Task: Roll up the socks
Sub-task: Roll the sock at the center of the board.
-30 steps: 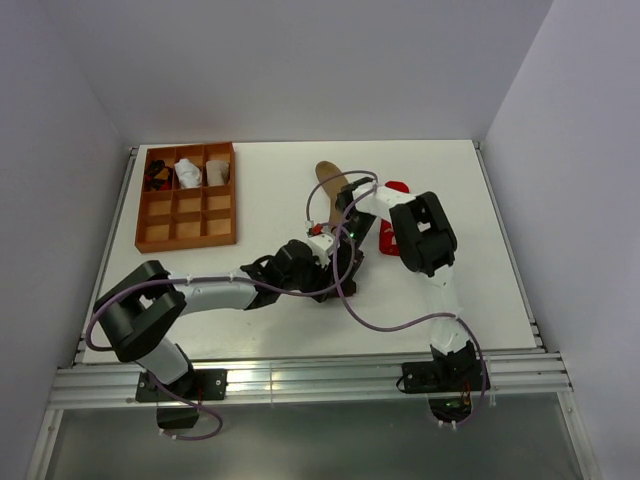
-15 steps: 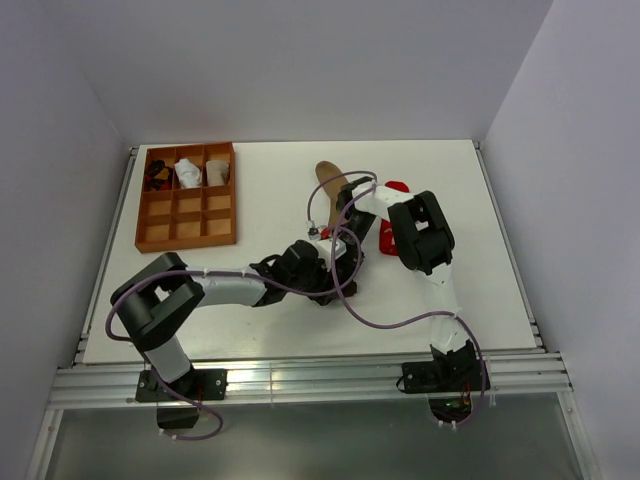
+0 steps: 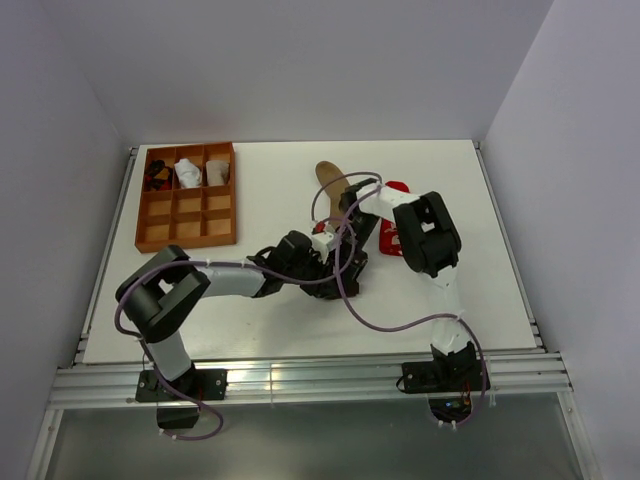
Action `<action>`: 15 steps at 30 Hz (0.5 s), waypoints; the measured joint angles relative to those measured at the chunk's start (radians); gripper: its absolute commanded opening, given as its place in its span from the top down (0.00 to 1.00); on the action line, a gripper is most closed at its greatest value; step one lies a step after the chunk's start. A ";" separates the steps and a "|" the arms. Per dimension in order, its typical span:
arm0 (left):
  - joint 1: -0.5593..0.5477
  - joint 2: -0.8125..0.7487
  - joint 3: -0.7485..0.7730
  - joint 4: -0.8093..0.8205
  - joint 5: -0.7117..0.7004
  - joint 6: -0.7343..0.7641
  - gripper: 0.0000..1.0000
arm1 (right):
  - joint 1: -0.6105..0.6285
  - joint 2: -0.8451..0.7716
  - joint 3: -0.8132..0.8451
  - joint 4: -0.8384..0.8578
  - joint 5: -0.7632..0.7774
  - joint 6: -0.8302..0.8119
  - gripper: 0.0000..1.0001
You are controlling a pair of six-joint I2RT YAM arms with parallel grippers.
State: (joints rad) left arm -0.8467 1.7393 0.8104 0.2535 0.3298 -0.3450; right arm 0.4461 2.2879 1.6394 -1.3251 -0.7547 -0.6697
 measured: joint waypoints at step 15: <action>0.054 0.079 0.089 -0.045 0.076 -0.121 1.00 | -0.047 -0.393 -0.378 0.496 0.163 0.106 0.32</action>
State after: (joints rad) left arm -0.7929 1.8179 0.8989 0.2085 0.4053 -0.4664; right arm 0.3988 1.8954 1.2617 -0.8288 -0.5919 -0.5632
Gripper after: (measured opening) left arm 0.317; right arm 0.686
